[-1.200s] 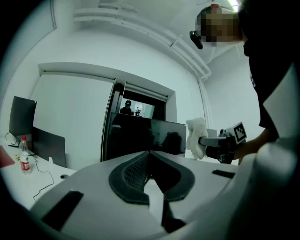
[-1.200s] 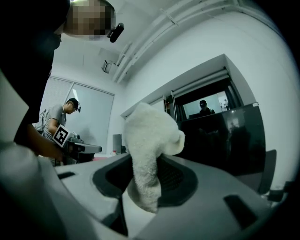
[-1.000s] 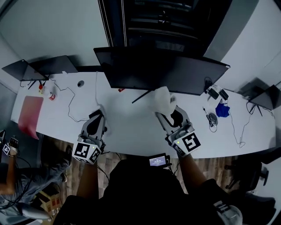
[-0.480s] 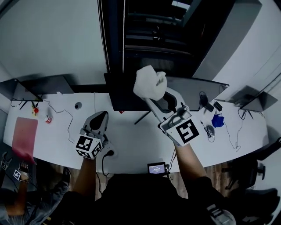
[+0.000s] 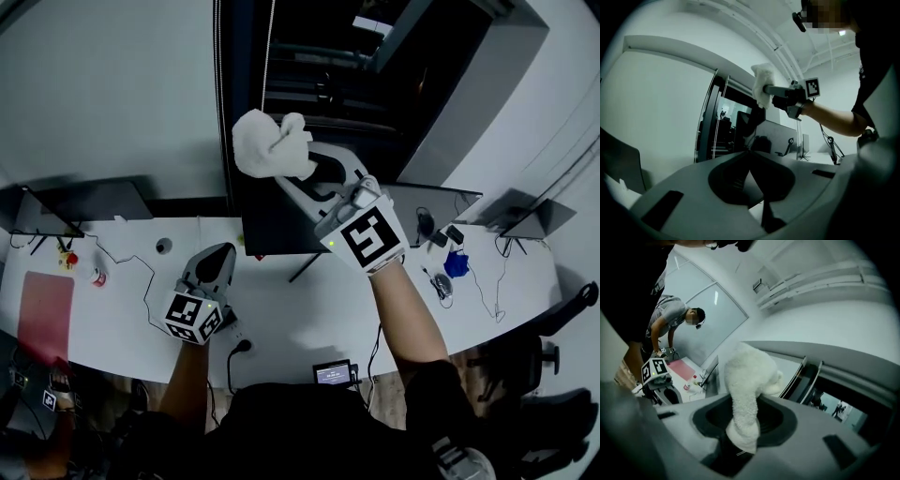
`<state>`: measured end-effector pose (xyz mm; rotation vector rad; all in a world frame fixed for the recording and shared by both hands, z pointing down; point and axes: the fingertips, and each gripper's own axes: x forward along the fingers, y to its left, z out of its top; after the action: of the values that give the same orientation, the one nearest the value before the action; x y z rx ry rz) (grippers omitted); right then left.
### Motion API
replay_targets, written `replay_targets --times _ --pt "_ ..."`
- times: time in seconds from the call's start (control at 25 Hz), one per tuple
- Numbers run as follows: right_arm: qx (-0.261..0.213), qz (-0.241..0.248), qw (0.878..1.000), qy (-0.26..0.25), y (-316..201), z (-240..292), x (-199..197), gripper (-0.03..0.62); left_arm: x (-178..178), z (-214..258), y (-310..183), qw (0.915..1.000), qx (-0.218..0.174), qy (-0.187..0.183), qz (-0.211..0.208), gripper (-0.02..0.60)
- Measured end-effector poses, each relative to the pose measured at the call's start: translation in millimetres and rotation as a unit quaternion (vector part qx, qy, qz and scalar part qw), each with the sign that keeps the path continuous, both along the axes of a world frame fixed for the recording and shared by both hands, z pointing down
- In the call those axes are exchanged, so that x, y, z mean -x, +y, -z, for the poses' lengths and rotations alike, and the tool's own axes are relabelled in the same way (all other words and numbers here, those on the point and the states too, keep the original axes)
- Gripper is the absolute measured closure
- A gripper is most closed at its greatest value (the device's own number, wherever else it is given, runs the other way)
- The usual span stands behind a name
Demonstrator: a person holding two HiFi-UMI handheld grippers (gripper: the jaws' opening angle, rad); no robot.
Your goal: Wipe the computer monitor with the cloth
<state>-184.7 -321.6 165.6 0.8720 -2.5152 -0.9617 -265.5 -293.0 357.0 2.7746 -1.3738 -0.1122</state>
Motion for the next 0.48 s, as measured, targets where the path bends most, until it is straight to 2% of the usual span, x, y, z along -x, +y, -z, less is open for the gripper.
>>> replay_targets --times 0.2,0.48 --pt "-0.019 -0.012 0.997 0.074 -18 -20 24 0.457 -2 -7 6 0.9999 0.003 0.01 -0.013 0.581" --pt "-0.022 -0.036 0.984 0.171 -35 -53 37 0.459 -6 -20 11 0.9994 0.013 0.018 -0.026 0.581"
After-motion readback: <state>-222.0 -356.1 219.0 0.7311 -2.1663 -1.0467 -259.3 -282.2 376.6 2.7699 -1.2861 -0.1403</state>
